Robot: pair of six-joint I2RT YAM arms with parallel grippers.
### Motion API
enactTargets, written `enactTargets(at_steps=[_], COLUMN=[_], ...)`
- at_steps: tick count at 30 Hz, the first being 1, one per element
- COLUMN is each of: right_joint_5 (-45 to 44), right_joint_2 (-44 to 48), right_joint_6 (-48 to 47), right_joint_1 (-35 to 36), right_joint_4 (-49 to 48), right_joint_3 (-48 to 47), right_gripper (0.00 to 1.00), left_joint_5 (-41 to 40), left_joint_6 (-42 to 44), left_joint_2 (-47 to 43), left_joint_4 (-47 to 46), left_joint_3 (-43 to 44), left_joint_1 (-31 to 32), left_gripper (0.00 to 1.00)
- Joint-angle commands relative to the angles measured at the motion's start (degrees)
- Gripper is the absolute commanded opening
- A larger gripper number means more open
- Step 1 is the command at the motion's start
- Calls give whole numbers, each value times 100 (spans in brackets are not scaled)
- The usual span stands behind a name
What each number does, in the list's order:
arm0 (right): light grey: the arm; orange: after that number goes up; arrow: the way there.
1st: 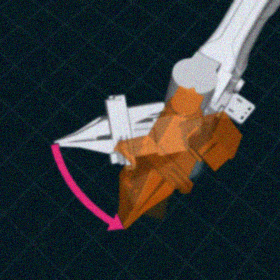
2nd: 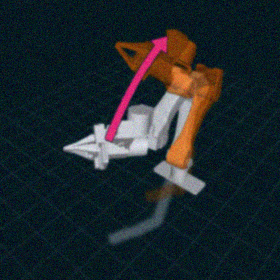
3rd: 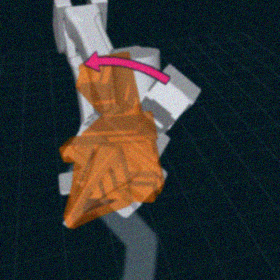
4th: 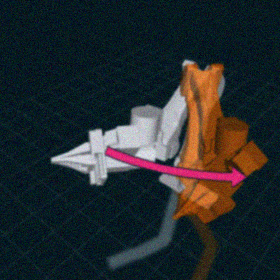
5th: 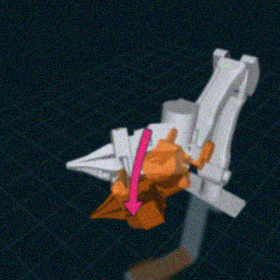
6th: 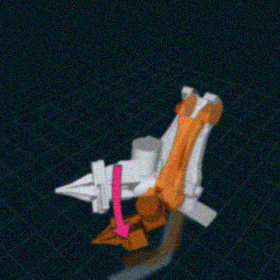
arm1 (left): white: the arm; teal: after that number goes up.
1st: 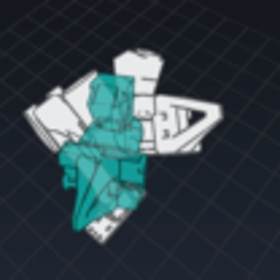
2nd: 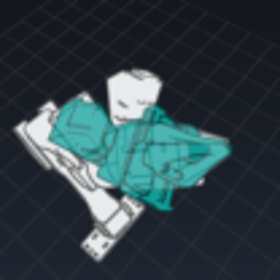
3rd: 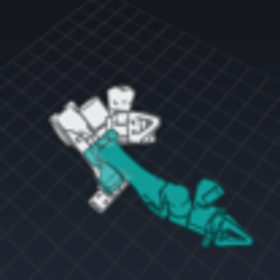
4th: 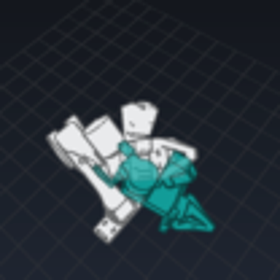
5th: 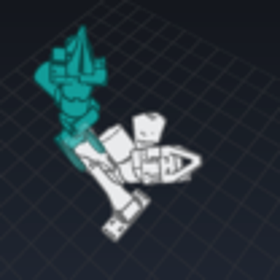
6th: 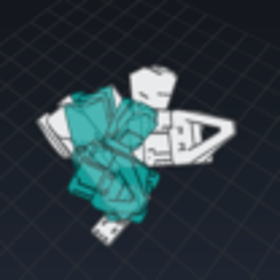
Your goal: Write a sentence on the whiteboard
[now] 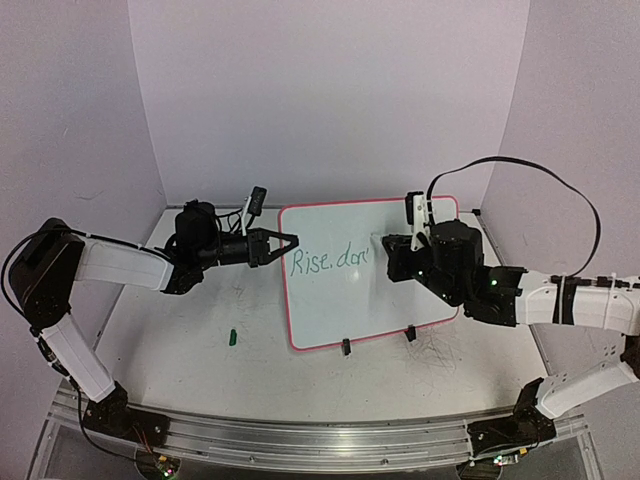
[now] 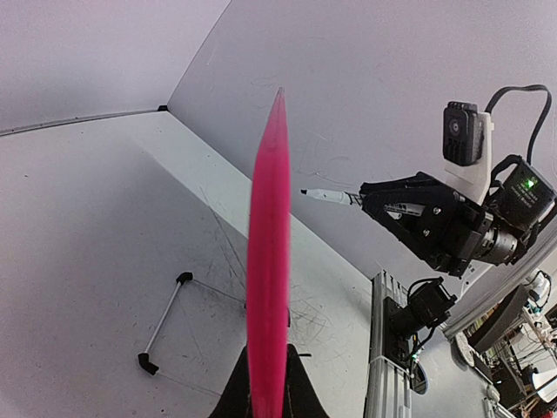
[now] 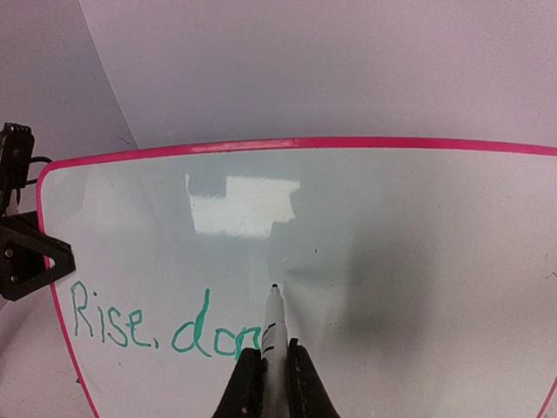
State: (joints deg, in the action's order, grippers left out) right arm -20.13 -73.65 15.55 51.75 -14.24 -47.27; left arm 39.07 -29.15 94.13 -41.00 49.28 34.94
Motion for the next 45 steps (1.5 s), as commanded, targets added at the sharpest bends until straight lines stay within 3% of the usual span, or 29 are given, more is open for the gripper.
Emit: enactTargets(at_steps=[1, 16, 45], right_joint_5=[-173, -371, 82], right_joint_2=[-116, -335, -92], right_joint_6=[-83, -63, 447], right_joint_1=[9, 7, 19], right_joint_4=[-325, -216, 178], right_joint_3=[-149, -192, 606], right_gripper=[0, 0, 0], left_joint_5=[-306, -308, -317], left_joint_6=[252, 267, 243], left_joint_2=[-144, -164, -133], left_joint_4=[129, 136, 138], left_joint_3=[67, 58, 89], left_joint_1=[-22, -22, -21], left_gripper=[0, 0, 0])
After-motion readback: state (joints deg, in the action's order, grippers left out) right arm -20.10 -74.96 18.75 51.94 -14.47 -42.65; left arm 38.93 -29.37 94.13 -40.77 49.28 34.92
